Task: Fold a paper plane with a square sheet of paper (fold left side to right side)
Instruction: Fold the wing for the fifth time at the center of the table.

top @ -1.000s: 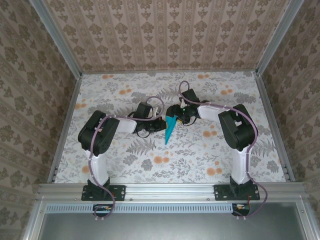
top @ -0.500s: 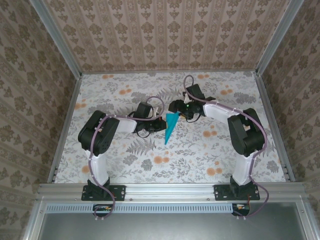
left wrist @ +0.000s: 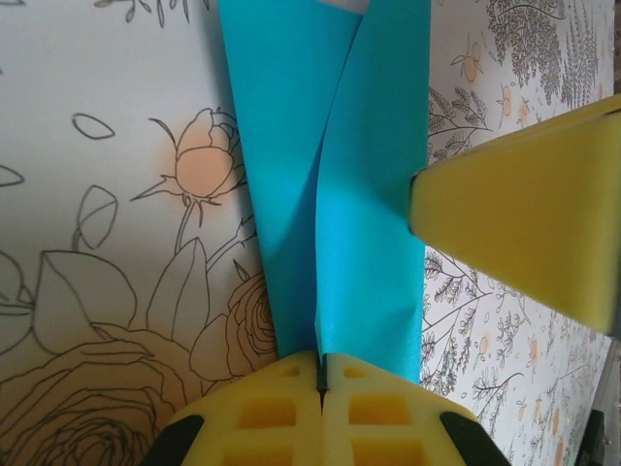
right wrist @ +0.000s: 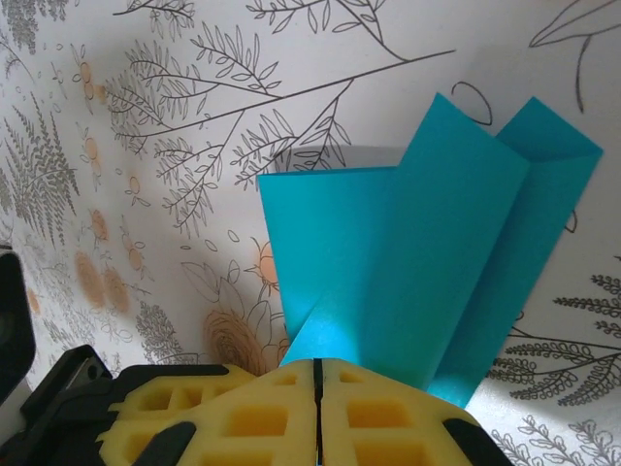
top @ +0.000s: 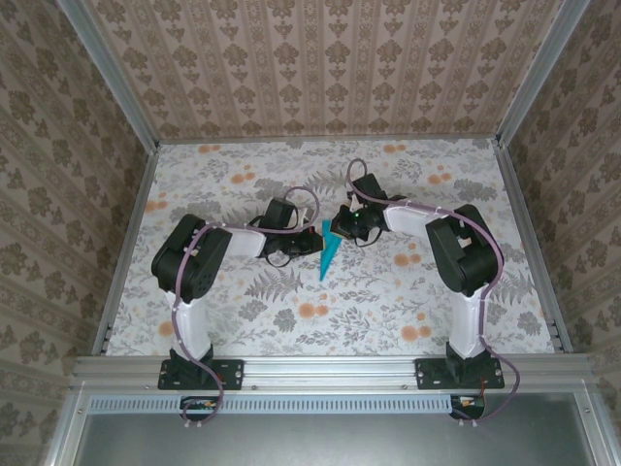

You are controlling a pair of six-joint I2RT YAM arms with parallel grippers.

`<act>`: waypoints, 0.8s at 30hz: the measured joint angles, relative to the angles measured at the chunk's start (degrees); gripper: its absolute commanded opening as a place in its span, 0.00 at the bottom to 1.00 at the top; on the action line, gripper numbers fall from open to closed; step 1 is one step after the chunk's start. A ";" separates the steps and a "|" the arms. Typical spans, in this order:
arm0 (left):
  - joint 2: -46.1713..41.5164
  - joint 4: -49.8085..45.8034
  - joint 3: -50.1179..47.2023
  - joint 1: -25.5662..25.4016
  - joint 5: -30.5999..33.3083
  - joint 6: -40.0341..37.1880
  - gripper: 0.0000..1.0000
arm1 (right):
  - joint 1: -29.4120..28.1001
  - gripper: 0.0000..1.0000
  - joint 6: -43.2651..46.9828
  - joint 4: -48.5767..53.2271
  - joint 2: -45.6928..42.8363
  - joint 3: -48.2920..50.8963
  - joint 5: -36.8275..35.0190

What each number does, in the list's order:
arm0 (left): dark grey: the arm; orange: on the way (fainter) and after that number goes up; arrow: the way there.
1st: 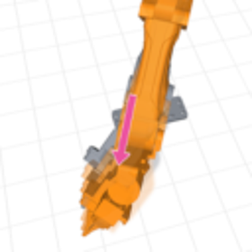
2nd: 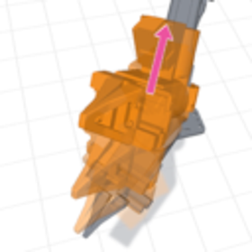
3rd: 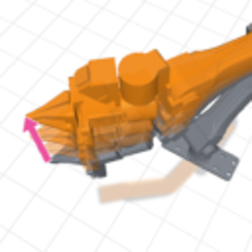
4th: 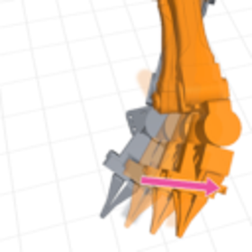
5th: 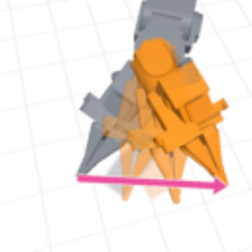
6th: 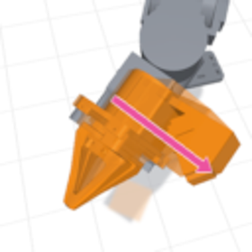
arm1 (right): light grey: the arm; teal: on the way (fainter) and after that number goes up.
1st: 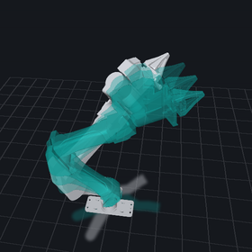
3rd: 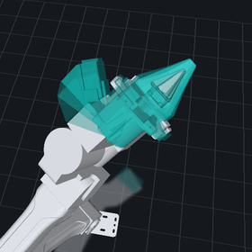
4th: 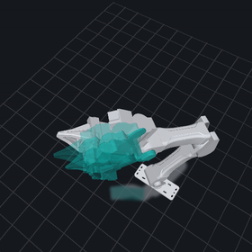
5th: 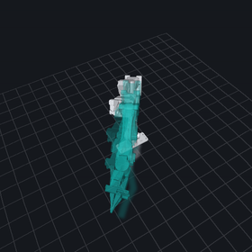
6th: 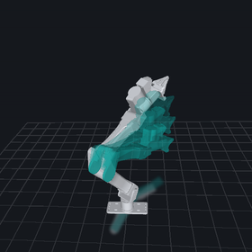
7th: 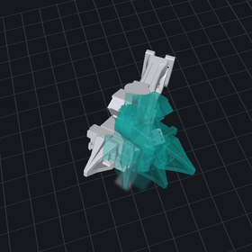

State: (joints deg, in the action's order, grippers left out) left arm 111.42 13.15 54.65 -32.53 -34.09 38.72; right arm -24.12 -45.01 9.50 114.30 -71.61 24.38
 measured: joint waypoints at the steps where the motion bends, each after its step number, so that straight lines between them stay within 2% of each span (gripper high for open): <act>1: 0.00 -0.15 0.07 0.00 0.00 0.00 0.01 | 0.00 0.07 0.02 -0.02 0.09 0.00 -0.02; 17: 0.00 -1.44 0.63 -0.04 0.42 -0.02 0.01 | 0.13 0.03 0.02 -0.28 1.92 0.85 -1.05; 21: -0.02 -1.55 0.66 -0.04 0.42 -0.04 0.08 | 0.28 0.01 0.00 -0.61 1.90 1.25 -1.07; 24: -0.48 -2.84 1.20 -0.04 0.35 -0.52 0.23 | 0.39 0.00 -0.04 -1.60 1.77 1.99 -1.01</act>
State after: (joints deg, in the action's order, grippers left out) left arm 110.93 10.31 55.86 -32.58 -33.74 38.20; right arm -23.73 -45.06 7.90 116.07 -69.63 23.38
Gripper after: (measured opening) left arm 0.149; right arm 0.048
